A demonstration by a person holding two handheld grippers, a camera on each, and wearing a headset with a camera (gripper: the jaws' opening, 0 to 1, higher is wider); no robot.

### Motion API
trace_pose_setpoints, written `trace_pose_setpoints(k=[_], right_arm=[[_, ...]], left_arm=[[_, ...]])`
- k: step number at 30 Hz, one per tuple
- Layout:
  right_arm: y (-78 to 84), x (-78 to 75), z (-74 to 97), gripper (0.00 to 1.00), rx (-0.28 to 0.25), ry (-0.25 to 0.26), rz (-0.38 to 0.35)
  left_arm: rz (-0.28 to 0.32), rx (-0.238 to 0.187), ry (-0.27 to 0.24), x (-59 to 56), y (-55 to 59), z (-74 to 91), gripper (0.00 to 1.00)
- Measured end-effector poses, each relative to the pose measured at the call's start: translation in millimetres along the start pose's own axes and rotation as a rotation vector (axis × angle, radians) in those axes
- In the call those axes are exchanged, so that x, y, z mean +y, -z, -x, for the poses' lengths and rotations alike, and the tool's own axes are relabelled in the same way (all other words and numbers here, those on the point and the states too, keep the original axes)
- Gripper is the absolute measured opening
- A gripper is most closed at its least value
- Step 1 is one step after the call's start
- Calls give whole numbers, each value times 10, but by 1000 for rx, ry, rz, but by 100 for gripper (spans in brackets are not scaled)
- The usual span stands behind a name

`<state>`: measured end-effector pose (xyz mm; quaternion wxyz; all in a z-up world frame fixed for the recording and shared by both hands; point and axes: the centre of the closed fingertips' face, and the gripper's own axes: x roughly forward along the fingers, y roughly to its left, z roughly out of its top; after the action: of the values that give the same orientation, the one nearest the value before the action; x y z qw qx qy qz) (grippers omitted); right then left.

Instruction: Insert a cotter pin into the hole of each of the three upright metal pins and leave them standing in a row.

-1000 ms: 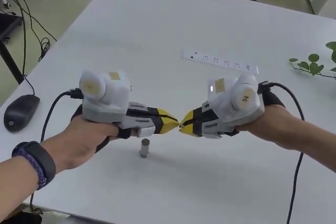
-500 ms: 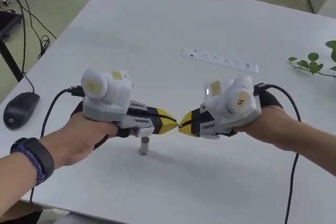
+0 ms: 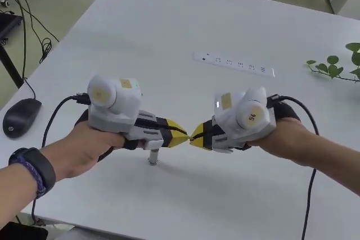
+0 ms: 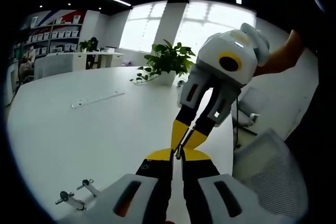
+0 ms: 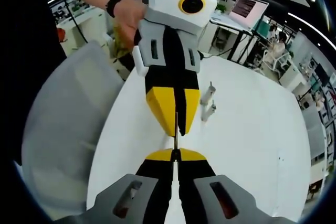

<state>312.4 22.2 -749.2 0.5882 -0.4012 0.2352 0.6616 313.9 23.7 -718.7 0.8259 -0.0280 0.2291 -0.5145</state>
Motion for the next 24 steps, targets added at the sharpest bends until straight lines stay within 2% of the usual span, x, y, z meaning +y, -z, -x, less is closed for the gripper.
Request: trace_pose_setpoints(k=[5, 9, 13, 18, 24], right_arm=[[18, 1, 20, 2, 11, 11, -9], [73, -10, 38, 2, 29, 33, -48], [163, 6, 52, 2, 63, 46, -86], [351, 71, 48, 2, 147, 47, -129], [463, 153, 9, 2, 188, 42, -190]], left_arm=[[-1, -1, -1, -11, 5, 32, 7], [3, -5, -8, -13, 19, 67, 8], [5, -8, -15, -24, 32, 111, 8], [14, -22, -31, -17, 30, 171, 8], [9, -27, -60, 15, 72, 269, 8]])
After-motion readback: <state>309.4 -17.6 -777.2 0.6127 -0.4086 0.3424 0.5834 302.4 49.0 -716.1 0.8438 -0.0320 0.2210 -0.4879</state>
